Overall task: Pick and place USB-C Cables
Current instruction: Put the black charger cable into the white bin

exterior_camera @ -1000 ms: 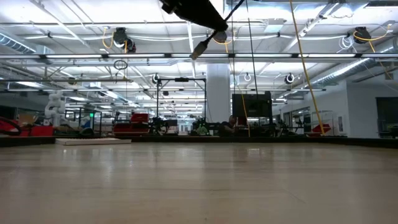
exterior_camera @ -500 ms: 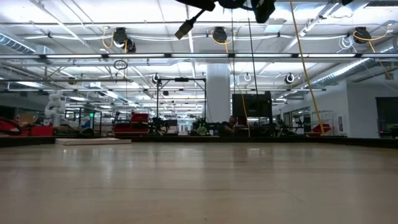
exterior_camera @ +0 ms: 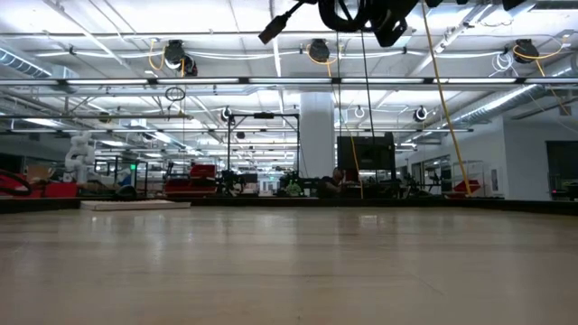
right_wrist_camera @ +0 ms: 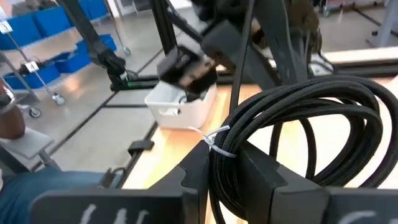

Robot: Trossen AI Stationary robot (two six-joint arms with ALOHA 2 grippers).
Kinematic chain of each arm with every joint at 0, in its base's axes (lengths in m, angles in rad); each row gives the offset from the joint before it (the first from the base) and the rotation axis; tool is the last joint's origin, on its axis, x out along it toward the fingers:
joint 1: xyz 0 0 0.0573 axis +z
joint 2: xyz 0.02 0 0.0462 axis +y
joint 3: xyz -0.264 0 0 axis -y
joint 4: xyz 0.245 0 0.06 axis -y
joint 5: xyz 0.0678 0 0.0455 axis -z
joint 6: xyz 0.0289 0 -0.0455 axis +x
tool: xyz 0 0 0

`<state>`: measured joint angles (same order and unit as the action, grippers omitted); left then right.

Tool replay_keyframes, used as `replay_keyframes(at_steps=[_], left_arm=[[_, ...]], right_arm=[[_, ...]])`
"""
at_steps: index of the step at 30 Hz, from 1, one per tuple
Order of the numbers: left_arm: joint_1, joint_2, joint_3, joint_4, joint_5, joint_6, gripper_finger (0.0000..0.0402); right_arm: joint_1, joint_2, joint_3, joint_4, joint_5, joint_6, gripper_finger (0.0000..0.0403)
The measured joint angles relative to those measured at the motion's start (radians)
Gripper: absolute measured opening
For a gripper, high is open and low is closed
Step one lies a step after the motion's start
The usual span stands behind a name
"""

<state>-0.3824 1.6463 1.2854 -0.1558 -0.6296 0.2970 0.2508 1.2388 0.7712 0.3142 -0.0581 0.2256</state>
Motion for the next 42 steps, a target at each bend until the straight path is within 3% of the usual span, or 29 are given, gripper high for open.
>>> replay_keyframes(at_steps=[4, 12, 16, 30, 34, 42], left_arm=[[-0.005, 0.000, 0.000, 0.036, 0.000, 0.027, 0.0010], [-0.001, 0.000, 0.000, 0.095, 0.002, 0.037, 0.0053], [0.006, 0.011, 0.001, 0.116, 0.038, 0.040, 0.0056], [0.007, 0.044, 0.001, 0.184, 0.024, 0.129, 0.0062], [0.008, 0.043, 0.001, 0.195, 0.018, 0.120, 0.0094], [0.009, 0.043, 0.001, 0.205, 0.016, 0.119, 0.0200]], right_arm=[[0.000, 0.000, 0.000, -0.008, -0.026, 0.002, 0.0054], [0.000, 0.004, 0.000, -0.005, -0.027, 0.002, 0.0054], [0.000, 0.004, -0.001, 0.009, -0.031, 0.003, 0.0054], [0.001, 0.005, -0.002, 0.003, -0.052, 0.043, 0.0054], [0.000, 0.005, -0.002, 0.010, -0.052, 0.043, 0.0054], [0.000, 0.005, -0.002, 0.017, -0.052, 0.043, 0.0054]])
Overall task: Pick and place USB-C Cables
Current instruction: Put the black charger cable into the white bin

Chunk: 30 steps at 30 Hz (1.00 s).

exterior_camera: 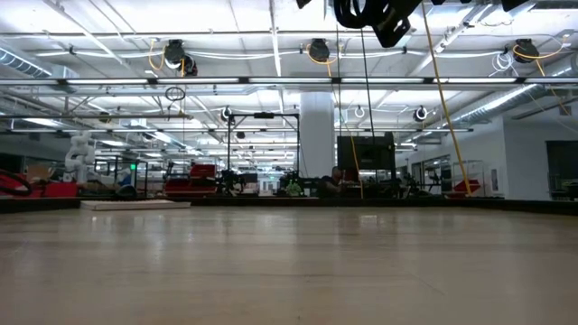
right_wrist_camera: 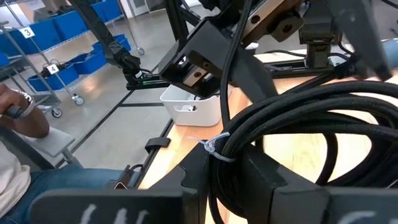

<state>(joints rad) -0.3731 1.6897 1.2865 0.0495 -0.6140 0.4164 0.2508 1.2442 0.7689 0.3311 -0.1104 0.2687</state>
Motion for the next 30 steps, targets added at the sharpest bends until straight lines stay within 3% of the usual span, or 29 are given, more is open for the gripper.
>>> replay_keyframes(at_steps=[4, 9, 25, 30], left_arm=[[0.003, 0.000, 0.000, 0.008, 0.000, 0.032, 0.0237], [0.006, 0.000, 0.000, 0.029, 0.009, 0.113, 0.0254], [0.051, 0.000, 0.000, 0.032, 0.180, 0.344, 0.0255], [0.054, 0.000, 0.000, 0.027, 0.196, 0.342, 0.0224]], right_arm=[[0.000, 0.000, 0.000, 0.001, 0.000, 0.000, 0.0054], [0.000, 0.000, 0.000, 0.001, -0.001, 0.007, 0.0054], [0.000, -0.001, 0.002, 0.002, -0.002, 0.019, 0.0054], [-0.002, -0.001, 0.002, 0.002, -0.001, 0.019, 0.0054]])
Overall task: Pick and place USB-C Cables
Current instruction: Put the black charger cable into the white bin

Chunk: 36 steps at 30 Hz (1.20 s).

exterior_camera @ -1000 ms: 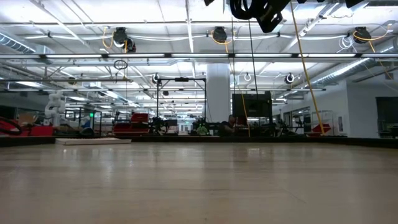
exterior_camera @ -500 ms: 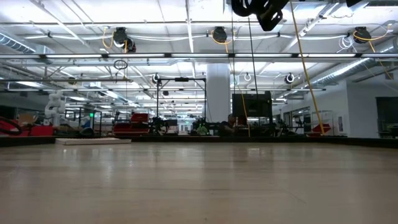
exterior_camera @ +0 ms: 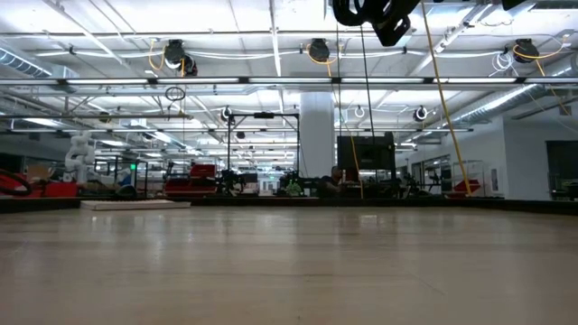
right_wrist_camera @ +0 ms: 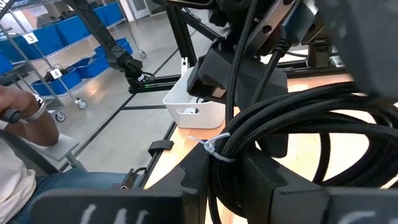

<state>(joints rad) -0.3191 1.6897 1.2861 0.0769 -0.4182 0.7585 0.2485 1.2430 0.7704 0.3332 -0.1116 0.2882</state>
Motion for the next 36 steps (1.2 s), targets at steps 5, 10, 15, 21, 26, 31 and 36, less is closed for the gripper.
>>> replay_keyframes(at_steps=[5, 10, 15, 21, 26, 31, 36], left_arm=[[0.005, 0.000, 0.000, 0.000, 0.032, 0.000, 0.0165], [0.005, 0.000, 0.000, -0.019, 0.033, 0.001, 0.0109], [0.005, 0.000, 0.000, -0.034, 0.032, -0.001, 0.0064], [0.005, 0.000, 0.000, -0.042, 0.033, -0.005, 0.0036], [0.003, 0.000, 0.000, -0.047, 0.025, -0.011, 0.0040], [-0.005, 0.000, 0.000, -0.050, 0.023, -0.007, 0.0034], [-0.008, 0.000, 0.000, -0.054, 0.007, -0.005, 0.0038]], right_arm=[[0.000, 0.000, 0.000, 0.002, -0.003, 0.000, 0.0054], [0.000, 0.000, 0.000, 0.000, -0.003, 0.000, 0.0054], [0.000, 0.000, 0.000, 0.000, -0.003, 0.002, 0.0054], [0.000, 0.000, 0.000, 0.007, -0.001, -0.001, 0.0055], [0.000, 0.000, 0.000, 0.015, 0.003, 0.001, 0.0059], [0.000, -0.002, 0.000, 0.021, 0.008, 0.032, 0.0102], [0.000, -0.003, 0.000, 0.020, 0.012, 0.063, 0.0168]])
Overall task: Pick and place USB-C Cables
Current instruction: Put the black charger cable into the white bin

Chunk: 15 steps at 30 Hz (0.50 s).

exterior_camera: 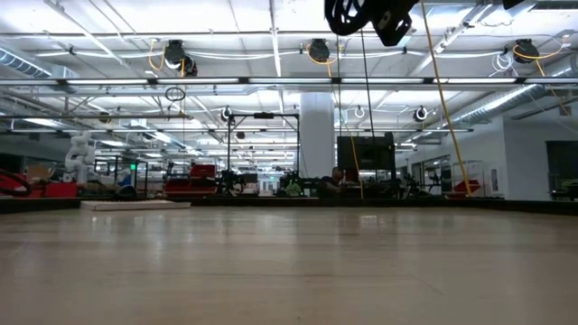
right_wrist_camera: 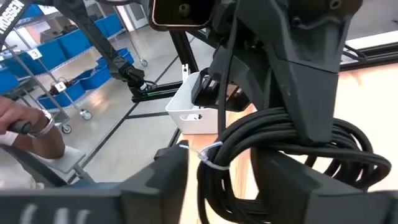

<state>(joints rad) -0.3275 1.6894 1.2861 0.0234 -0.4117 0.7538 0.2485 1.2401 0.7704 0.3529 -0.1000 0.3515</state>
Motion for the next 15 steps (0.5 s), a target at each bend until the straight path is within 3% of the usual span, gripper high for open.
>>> replay_keyframes(at_steps=[7, 15], left_arm=[[-0.009, 0.000, 0.000, 0.000, -0.014, -0.003, 0.0034], [-0.026, -0.003, 0.000, -0.010, -0.042, -0.004, 0.0040]], right_arm=[[0.000, -0.034, 0.000, -0.037, -0.001, 0.022, 0.0238], [-0.003, -0.095, 0.000, -0.102, 0.022, 0.022, 0.0267]])
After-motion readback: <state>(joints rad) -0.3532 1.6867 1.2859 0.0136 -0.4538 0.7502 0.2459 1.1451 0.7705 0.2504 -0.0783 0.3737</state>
